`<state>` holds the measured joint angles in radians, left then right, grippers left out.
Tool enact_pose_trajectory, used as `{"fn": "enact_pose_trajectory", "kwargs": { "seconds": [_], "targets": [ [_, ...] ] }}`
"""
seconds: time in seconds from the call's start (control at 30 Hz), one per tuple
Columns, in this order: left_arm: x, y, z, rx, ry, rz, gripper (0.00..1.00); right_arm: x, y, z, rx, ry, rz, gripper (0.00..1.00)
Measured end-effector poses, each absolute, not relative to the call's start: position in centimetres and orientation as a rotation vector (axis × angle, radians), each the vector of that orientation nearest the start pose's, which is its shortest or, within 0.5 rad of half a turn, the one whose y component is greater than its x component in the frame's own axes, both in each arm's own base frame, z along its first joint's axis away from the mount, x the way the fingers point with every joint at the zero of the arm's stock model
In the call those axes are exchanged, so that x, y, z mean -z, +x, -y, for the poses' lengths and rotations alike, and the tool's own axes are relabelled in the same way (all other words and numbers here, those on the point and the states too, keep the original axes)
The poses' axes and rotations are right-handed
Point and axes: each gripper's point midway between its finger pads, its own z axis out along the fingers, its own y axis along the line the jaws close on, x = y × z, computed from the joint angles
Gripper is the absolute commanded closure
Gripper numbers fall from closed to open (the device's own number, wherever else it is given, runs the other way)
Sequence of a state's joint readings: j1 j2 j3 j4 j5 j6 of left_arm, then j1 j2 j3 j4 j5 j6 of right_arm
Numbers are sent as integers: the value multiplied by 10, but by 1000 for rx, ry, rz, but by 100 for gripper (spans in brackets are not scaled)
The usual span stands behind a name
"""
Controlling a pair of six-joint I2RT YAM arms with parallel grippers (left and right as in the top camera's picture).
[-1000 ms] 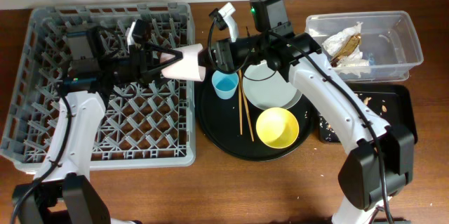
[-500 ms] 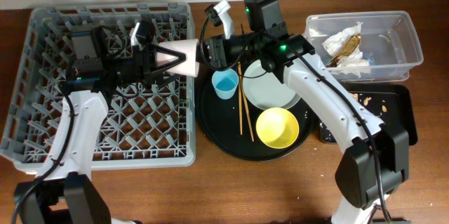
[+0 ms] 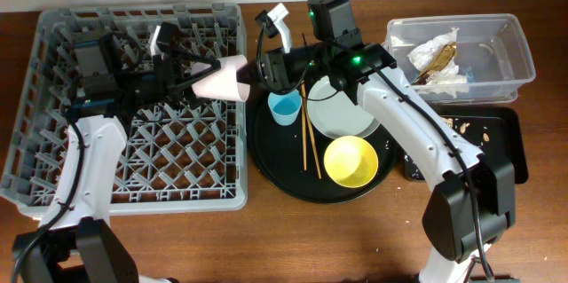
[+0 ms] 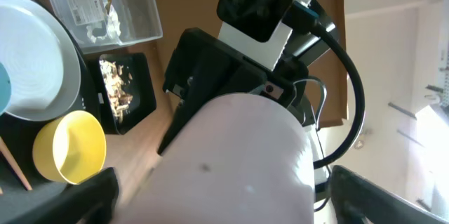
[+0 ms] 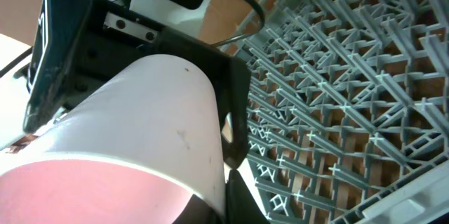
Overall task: Sort waste into correct bins and load items into the dishwasher rack
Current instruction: 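Hand the pink cup from the right gripper to the left gripper, then place the pink cup upside down in the rack with the left gripper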
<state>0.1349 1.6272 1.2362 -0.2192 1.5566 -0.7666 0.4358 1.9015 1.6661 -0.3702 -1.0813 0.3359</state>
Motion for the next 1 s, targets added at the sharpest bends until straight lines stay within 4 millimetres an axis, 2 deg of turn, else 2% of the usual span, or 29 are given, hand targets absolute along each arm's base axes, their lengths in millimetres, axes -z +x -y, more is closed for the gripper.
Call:
{"fn": "enact_pose_trajectory", "kwargs": {
  "seconds": [0.2, 0.23, 0.3, 0.37, 0.43, 0.5, 0.6, 0.67, 0.73, 0.83, 0.93, 1.0],
  "targets": [
    [-291, 371, 126, 2008, 8, -2098, 20, -263, 386, -346, -1580, -771, -2090, 96],
    [-289, 372, 126, 2001, 0, -2101, 25, -261, 388, -347, -1582, -773, -2089, 96],
    [-288, 374, 126, 1989, -10, -2105, 34, -261, 389, -348, -1582, -779, -2077, 79],
    [-288, 373, 126, 1996, -5, -2103, 41, -260, 392, -348, -1570, -774, -2073, 59],
    [-289, 372, 126, 2004, 0, -2101, 42, -256, 395, -349, -1560, -765, -2079, 53],
    [-290, 372, 126, 2008, 3, -2100, 42, -254, 397, -349, -1550, -757, -2087, 34],
    [-293, 372, 126, 1997, 55, -2077, 42, -249, 400, -346, -1539, -732, -2111, 22],
    [-300, 377, 126, 1931, 169, -2019, 43, -247, 402, -340, -1542, -710, -2134, 19],
    [-309, 384, 122, 1833, 274, -1950, 42, -241, 409, -315, -1562, -619, -2214, 14],
    [-320, 390, 112, 1735, 358, -1876, 44, -213, 428, -257, -1495, -397, -2373, 12],
    [-319, 409, 92, 1629, 243, -1868, 45, -196, 440, -204, -1426, -226, -2460, 9],
    [-310, 430, 79, 1533, 85, -1891, 45, -190, 439, -189, -1398, -186, -2494, 7]
  ]
}}
